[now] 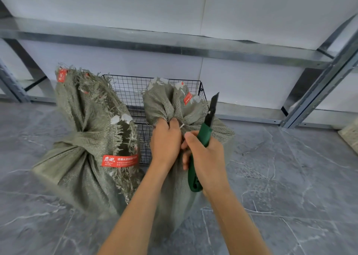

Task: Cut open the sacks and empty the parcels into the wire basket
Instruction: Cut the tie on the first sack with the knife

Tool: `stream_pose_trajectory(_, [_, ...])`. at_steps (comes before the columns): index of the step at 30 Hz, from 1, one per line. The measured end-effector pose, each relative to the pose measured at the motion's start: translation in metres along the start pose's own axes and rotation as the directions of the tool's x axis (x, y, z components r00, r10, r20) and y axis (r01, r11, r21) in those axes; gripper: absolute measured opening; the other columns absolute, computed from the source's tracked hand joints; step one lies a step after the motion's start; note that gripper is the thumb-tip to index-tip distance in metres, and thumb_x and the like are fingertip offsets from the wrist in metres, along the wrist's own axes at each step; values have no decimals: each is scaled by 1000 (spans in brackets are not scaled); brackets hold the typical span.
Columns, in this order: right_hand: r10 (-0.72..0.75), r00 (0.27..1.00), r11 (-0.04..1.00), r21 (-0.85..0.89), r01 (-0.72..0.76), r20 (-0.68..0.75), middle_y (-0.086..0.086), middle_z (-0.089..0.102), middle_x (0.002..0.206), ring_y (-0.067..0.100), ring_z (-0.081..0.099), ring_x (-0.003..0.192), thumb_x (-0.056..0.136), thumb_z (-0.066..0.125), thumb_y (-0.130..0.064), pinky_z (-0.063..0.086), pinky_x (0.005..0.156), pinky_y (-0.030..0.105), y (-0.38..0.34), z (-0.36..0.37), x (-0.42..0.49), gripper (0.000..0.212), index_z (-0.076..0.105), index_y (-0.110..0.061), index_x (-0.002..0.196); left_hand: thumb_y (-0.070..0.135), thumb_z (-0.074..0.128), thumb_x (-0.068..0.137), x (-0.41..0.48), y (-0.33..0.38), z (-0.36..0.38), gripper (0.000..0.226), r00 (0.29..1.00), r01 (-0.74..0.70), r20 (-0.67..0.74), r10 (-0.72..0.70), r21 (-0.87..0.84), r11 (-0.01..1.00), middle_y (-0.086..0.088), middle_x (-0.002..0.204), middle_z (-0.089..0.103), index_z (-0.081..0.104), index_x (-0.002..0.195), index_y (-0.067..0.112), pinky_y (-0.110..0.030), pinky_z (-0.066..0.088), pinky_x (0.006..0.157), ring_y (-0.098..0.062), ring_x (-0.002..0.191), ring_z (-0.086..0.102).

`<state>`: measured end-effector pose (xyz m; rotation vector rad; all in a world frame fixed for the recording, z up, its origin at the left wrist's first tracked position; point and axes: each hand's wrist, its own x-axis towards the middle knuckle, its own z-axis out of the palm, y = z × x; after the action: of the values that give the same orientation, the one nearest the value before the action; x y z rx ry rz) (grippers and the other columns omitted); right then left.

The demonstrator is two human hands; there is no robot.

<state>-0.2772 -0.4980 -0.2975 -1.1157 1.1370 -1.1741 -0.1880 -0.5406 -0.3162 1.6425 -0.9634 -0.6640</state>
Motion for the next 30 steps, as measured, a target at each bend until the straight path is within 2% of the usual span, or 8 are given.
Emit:
stream_pose_trajectory(5, [-109,991,983,-158,96,-79,4,56,51,9,51,42,89,58,-9,46,42,20,-4,0,5,9,66,-10,84,33,42,92,-5,1,3,25,1000,2,18,-3,11,1000,-16,88,60,49,82,11,-49,45,85,-37,92,56])
stream_pose_trajectory(10, [-141,985,957,-267,110,-99,2,58,51,6,53,42,90,58,-14,48,45,24,-6,-1,13,14,66,-10,80,46,41,85,-6,3,2,29,986,-47,155,55,-54,997,1,68,49,43,74,19,-50,48,78,-28,75,55])
stream_pose_trajectory(13, [-153,985,936,-334,116,-85,3,59,51,10,54,45,90,57,-15,51,51,35,-6,-4,17,18,63,-9,74,35,46,92,-2,3,-1,30,957,-81,267,109,-114,990,5,55,49,45,70,15,-36,45,62,-14,54,51])
stream_pose_trajectory(15, [-144,989,934,-334,124,-38,4,57,52,12,53,45,89,56,-12,49,49,33,-8,-6,17,19,61,-4,72,23,46,96,0,5,-5,32,928,-72,349,131,-178,981,4,48,48,48,67,10,-25,43,57,-12,46,50])
stream_pose_trajectory(18, [-108,993,955,-272,119,55,7,55,54,13,50,45,90,54,-8,46,46,27,-11,-8,15,17,60,0,76,25,52,94,8,4,-12,25,913,21,401,69,-215,976,1,59,57,56,75,9,-30,47,68,-15,62,59])
stream_pose_trajectory(22, [-113,983,955,-258,147,142,6,55,54,14,50,45,90,54,-6,46,46,26,-17,-12,11,16,58,0,75,31,61,89,18,6,-17,15,884,169,462,-72,-174,970,3,95,70,62,98,18,-30,48,87,-13,94,64])
stream_pose_trajectory(26, [-140,978,955,-241,174,154,9,55,54,16,50,45,91,55,-5,46,47,27,-21,-15,9,18,58,2,75,25,62,90,24,15,-17,20,867,185,491,-83,-163,969,2,103,70,63,108,15,-22,48,77,-9,95,64])
stream_pose_trajectory(30, [-163,978,960,-206,187,128,7,55,54,14,50,44,91,55,-5,47,48,29,-22,-14,9,17,57,3,76,21,65,87,28,18,-12,22,868,213,489,-88,-206,955,0,104,72,65,109,15,-22,50,77,-11,94,67])
